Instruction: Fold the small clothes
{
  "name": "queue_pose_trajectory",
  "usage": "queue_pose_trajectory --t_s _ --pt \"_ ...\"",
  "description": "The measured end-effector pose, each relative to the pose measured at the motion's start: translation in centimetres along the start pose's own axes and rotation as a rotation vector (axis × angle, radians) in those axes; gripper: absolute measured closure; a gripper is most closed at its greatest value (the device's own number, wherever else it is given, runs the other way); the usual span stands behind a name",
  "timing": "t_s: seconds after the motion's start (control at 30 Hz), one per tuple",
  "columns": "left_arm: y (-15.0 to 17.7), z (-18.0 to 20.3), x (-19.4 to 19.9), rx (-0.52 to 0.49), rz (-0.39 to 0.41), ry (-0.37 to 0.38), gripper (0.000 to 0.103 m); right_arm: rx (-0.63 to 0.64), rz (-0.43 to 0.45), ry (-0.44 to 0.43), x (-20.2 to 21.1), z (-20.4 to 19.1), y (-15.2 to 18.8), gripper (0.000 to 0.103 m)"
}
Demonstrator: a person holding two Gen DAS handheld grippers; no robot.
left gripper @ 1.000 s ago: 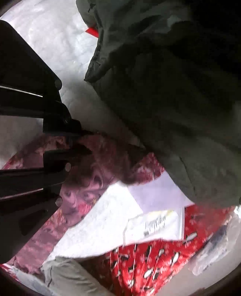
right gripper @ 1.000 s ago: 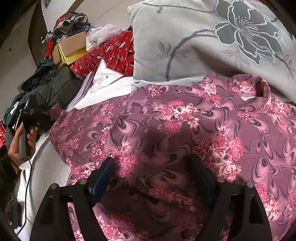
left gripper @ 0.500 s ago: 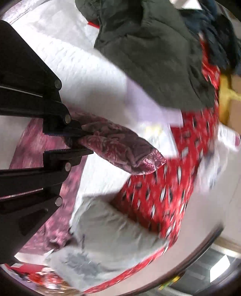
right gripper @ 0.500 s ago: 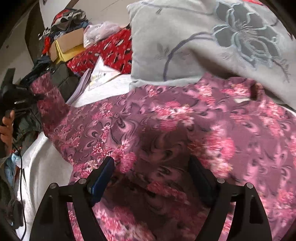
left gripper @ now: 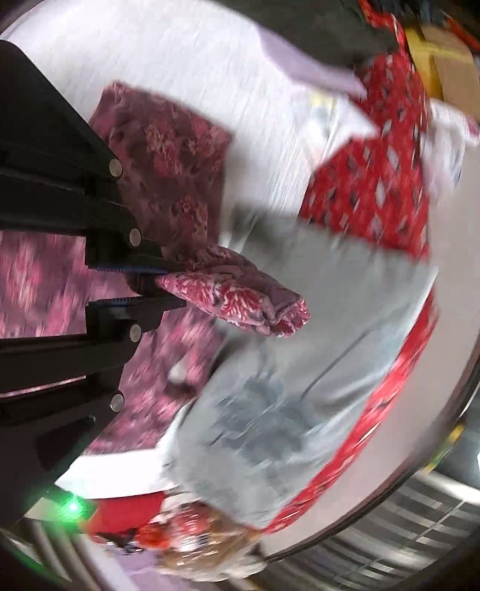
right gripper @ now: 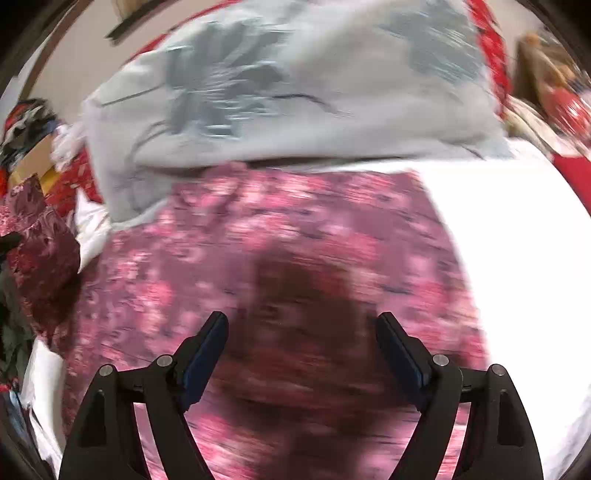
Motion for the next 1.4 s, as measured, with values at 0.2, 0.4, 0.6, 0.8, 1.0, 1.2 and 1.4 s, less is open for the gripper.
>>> queue_pose_trajectory --t_s 0.2,0.4,0.6,0.8,1.0,1.2,1.4 --pt "6.5 7.2 -5.8 -0.083 -0.14 -0.007 0.095 -0.023 -0.021 -0.087 0.9 2.6 1.8 0.019" --pt "11.4 8.7 -10.8 -0.114 -0.25 -0.088 0.093 0.106 -0.026 -0.069 0.9 1.8 3.0 0.019" --pt "10.7 5.8 -5.1 -0.005 -0.221 0.085 0.058 0.079 -0.039 -0.097 1.1 2.0 2.3 0.018" --pt "10.7 -4.5 -1.7 0.255 -0.167 0.085 0.047 -0.088 -0.025 -0.308 0.8 -0.9 -0.7 0.015" --pt "11.6 -9.5 -3.3 0.393 -0.229 0.079 0.047 -0.127 -0.074 -0.391 -3.7 -6.6 -2.4 0.022" --pt "11.7 -9.9 -3.0 0.368 -0.219 0.085 0.047 0.017 -0.066 -0.401 -3.3 -10.3 -2.8 0.097" --pt "12.0 -10.3 -3.1 0.401 -0.22 0.095 0.047 0.04 0.045 -0.352 1.5 -5.2 -4.6 0.097"
Point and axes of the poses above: each gripper's, at about its wrist camera, not at the fingertips, and x roughly against the way its jaws point, z to its right, y to its underside, the point moved 7 cm from there along -x, roughly the way its jaws point, and after that the axes turned 2 degrees about -y, right-handed, at the moved point
